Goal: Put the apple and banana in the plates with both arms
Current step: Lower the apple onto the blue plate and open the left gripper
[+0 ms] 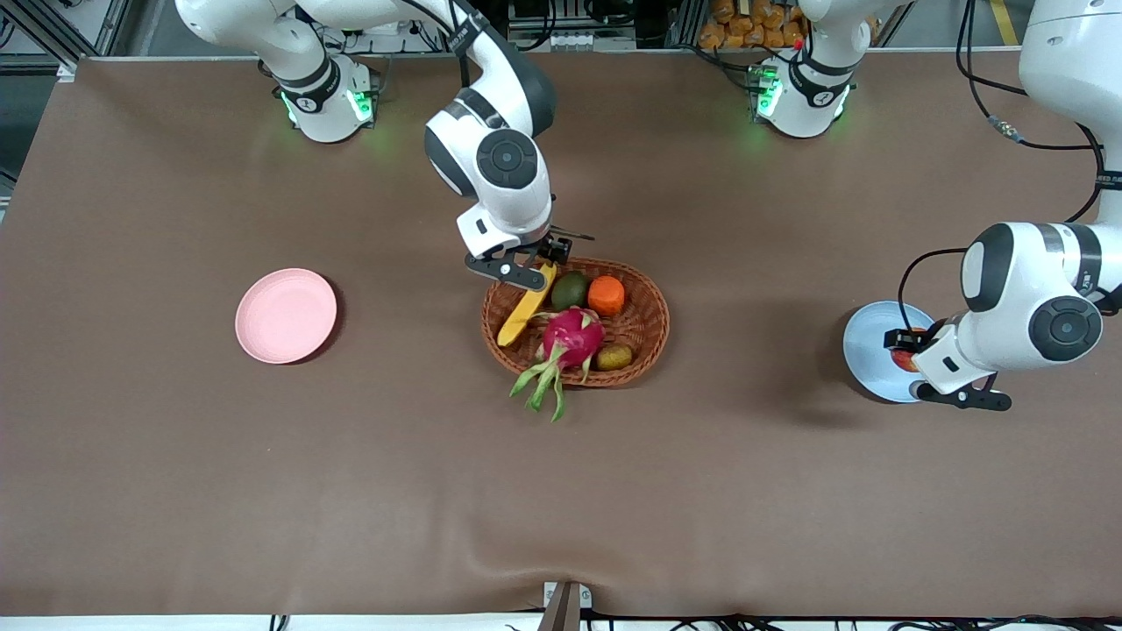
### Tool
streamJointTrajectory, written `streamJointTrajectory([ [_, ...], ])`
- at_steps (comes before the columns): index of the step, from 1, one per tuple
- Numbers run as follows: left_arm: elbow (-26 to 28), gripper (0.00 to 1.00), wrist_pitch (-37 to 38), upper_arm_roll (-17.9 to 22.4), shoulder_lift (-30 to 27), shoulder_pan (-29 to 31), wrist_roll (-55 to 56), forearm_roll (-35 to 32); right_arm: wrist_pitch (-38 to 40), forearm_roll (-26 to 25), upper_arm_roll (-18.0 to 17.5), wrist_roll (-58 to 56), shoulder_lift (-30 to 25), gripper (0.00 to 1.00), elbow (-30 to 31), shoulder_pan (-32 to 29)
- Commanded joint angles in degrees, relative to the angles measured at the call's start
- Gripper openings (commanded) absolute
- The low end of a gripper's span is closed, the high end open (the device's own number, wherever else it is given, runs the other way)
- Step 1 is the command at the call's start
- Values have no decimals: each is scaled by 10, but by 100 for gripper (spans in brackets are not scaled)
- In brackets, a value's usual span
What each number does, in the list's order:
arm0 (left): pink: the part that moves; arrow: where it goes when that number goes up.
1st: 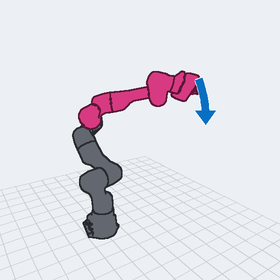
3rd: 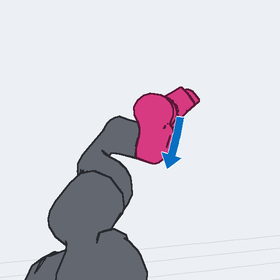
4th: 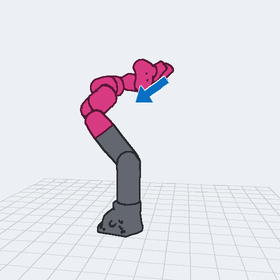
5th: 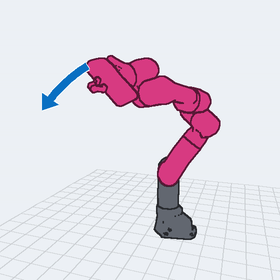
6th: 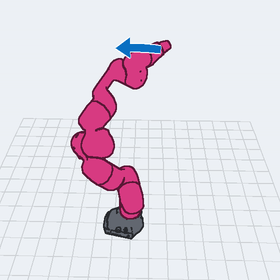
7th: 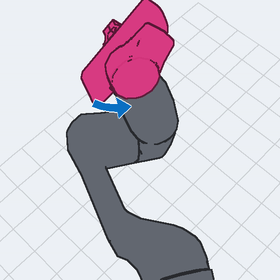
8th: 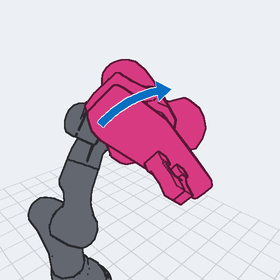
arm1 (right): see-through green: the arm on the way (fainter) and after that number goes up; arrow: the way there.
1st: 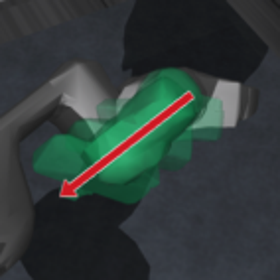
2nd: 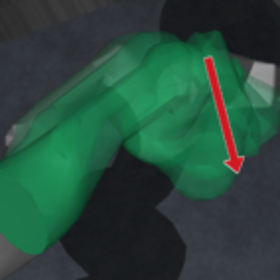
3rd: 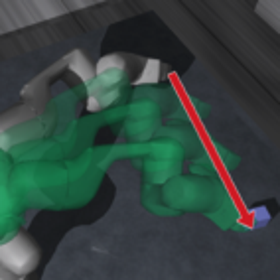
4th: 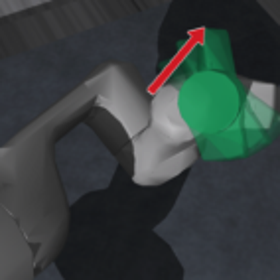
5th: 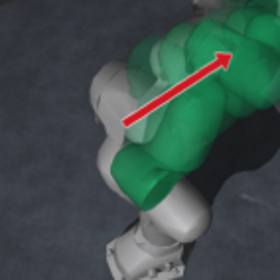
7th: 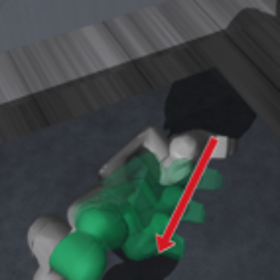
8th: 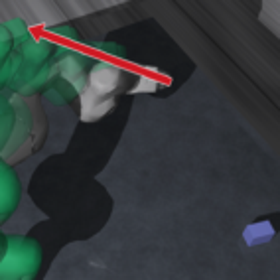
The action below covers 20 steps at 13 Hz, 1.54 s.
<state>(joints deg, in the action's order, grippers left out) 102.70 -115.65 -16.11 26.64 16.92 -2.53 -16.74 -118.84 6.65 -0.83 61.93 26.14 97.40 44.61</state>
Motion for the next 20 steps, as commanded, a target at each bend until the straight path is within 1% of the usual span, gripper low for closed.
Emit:
streamJointTrajectory([
  [1, 29, 43, -30, -7, -11, 14, -12, -16, -17, 13, 7, 19, 21, 65, -8, 20],
  [2, 39, 44, -43, -8, -11, 23, -14, -22, -23, 14, 7, 22, 28, 62, -8, 21],
  [4, 55, 45, -75, -8, -11, 29, -34, -25, -37, 14, 7, 38, 42, 60, -8, 31],
  [5, 56, 46, -82, -8, -11, 36, -51, -25, -49, 14, 7, 45, 49, 57, -7, 33],
  [7, 57, 47, -89, -8, -5, 43, -57, -25, -52, 14, 7, 48, 55, 54, -7, 37],
  [9, 65, 57, -103, -8, 6, 47, -63, -25, -51, 14, 7, 48, 61, 49, -7, 40],
  [11, 72, 58, -105, -8, 12, 49, -63, -24, -47, 14, 7, 48, 60, 45, -8, 36],
  [12, 76, 62, -107, -8, 12, 49, -63, -24, -46, 14, 7, 49, 59, 42, -8, 36],
  [13, 76, 76, -109, -8, 13, 48, -63, -24, -46, 14, 7, 48, 59, 38, -8, 35],
  [14, 76, 100, -109, -8, 13, 49, -62, -24, -46, 14, 7, 48, 59, 35, -8, 34],
  [19, 73, 100, -107, -8, 18, 47, -60, -24, -46, 14, 7, 49, 60, 20, -8, 34],
  [20, 71, 100, -103, -8, 16, 44, -54, -24, -46, 14, 7, 49, 61, 18, -8, 35],
])
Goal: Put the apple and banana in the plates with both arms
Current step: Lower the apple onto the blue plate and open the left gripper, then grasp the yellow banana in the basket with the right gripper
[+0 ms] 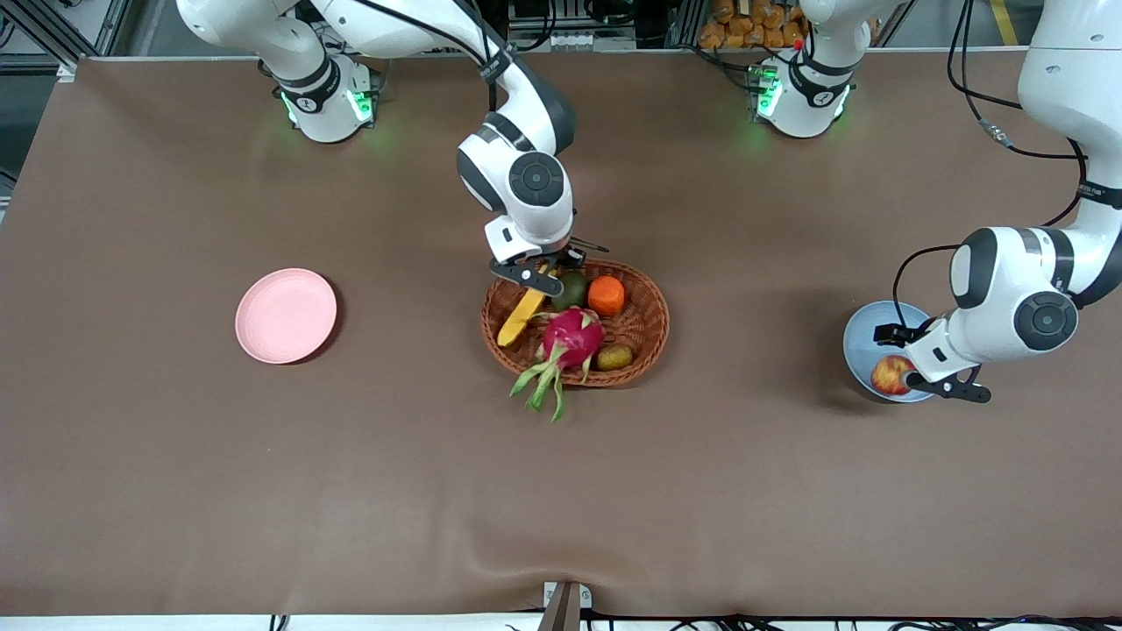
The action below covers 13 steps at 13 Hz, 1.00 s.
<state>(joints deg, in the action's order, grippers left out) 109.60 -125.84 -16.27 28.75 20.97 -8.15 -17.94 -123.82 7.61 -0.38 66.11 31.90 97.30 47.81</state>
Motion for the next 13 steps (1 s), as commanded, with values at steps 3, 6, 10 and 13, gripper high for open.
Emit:
streamJointTrajectory([
  [3, -2, 100, 3, -9, -10, 2, 2, -11, 7, 5, 2, 5, 2, 2, -7, 1],
  [6, -21, 100, 23, -24, -27, 1, 1, -6, 9, 5, 3, 3, -4, 0, -10, 0],
  [10, -82, 100, 87, -46, -30, 5, -1, -2, 93, -2, 4, 18, -34, 0, -50, 4],
  [13, -109, 100, 96, -69, -43, 5, 1, -2, 140, -6, 8, 17, -86, 0, -54, -2],
])
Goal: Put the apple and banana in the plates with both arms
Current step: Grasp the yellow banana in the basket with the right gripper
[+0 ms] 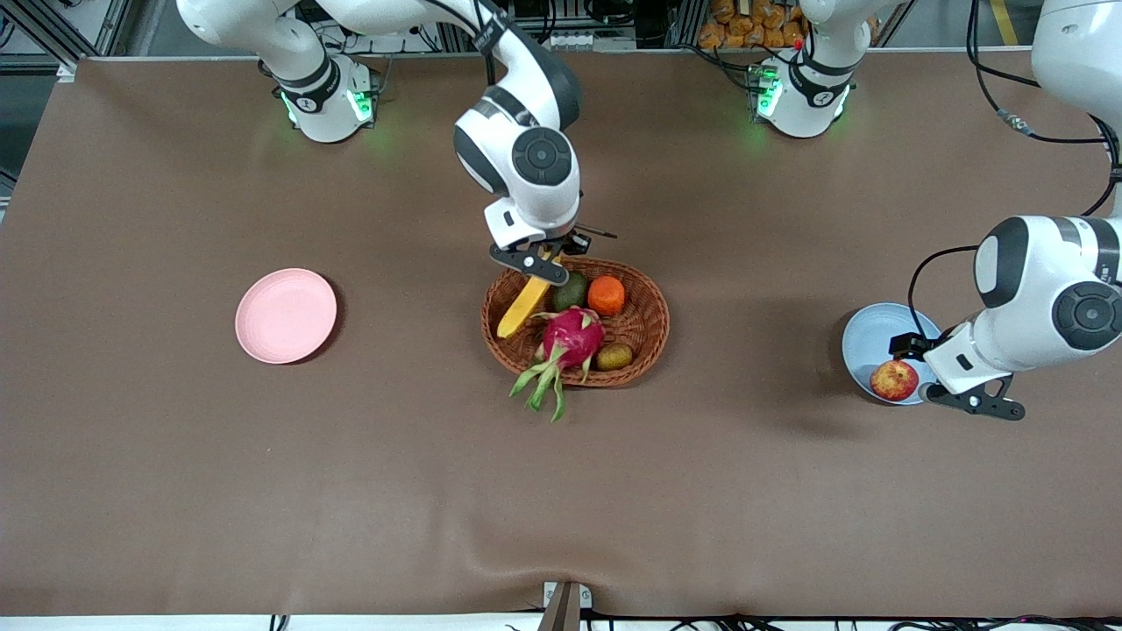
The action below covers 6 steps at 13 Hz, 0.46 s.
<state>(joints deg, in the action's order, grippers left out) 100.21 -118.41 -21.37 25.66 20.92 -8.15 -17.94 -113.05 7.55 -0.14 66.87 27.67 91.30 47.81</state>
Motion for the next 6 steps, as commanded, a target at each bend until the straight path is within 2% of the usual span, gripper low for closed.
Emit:
streamJointTrajectory([
  [1, -31, 100, 37, -27, -13, 5, 1, 0, 56, -11, 10, 6, -61, 0, -1, -13],
  [5, -89, 100, 88, -47, -23, -2, 4, 46, 209, -20, 33, -30, -119, 0, -39, -70],
  [6, -92, 100, 91, -53, -26, -5, 4, 55, 243, -21, 35, -72, -142, 0, -36, -93],
])
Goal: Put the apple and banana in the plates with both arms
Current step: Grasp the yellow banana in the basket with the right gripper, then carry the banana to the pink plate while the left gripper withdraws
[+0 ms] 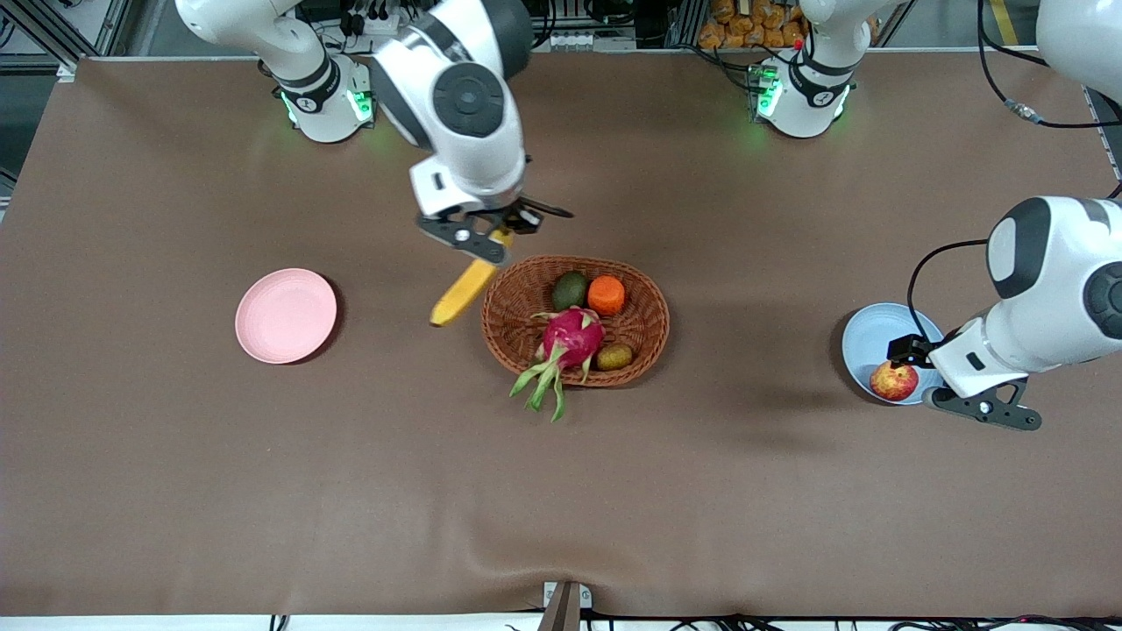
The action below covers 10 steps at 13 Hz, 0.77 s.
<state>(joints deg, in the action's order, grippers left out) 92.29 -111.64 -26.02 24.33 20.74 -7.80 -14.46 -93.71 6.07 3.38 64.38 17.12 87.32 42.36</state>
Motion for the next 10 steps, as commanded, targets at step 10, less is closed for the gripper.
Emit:
streamJointTrajectory([
  [10, -15, 100, 99, 168, -144, -187, 32, 138, 136, -55, -1, -441, -156, 0, 106, -296],
])
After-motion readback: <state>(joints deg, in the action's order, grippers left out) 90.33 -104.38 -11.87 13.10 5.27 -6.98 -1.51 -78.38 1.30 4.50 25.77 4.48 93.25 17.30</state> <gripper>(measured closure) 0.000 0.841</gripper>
